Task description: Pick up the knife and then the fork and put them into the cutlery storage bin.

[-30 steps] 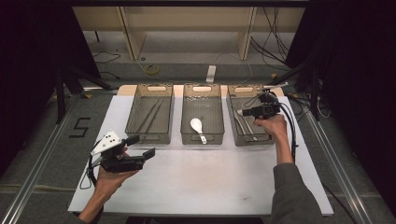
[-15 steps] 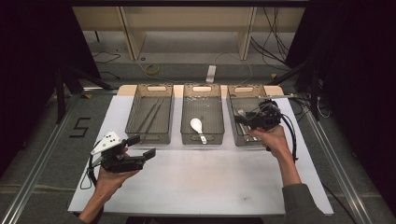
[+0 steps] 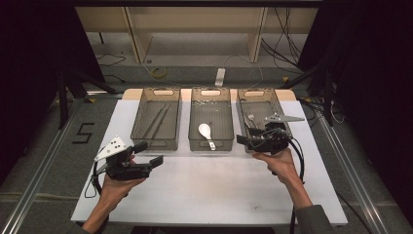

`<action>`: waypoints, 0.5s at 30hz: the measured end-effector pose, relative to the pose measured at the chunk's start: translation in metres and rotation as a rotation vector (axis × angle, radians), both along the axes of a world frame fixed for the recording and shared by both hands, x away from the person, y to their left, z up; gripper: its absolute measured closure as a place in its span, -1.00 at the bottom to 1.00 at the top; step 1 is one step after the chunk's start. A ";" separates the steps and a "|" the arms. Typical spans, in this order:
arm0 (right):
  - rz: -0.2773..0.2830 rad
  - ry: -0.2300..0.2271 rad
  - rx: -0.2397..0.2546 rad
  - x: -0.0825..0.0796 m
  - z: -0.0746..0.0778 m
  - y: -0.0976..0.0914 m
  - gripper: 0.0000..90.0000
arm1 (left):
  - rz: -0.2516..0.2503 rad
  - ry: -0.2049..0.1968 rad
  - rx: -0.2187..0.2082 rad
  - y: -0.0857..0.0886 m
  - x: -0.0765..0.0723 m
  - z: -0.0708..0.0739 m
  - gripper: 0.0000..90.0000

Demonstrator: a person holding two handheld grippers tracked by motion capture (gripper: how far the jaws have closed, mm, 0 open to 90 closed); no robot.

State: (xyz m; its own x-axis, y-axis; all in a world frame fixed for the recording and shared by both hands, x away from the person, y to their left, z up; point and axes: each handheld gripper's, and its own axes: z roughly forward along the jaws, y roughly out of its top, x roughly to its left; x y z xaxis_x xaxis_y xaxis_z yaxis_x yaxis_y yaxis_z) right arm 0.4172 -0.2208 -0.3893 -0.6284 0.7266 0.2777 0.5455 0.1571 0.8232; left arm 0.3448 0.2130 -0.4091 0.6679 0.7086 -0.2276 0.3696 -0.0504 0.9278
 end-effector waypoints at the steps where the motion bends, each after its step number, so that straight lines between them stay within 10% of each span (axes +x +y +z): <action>1: 0.004 -0.004 -0.002 -0.001 -0.001 0.001 -0.33 | 0.000 0.000 0.002 0.000 0.000 0.000 -0.66; 15: 0.045 -0.029 0.018 -0.021 -0.013 0.005 -0.39 | -0.005 0.016 0.003 -0.002 0.001 -0.001 -0.66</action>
State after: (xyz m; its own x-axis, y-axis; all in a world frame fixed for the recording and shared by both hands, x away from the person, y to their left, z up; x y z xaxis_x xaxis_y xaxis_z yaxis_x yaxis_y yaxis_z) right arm 0.3960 -0.2157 -0.4027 -0.6682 0.6926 0.2717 0.5141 0.1659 0.8415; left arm 0.3459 0.2107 -0.4106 0.6676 0.7062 -0.2359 0.3841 -0.0551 0.9217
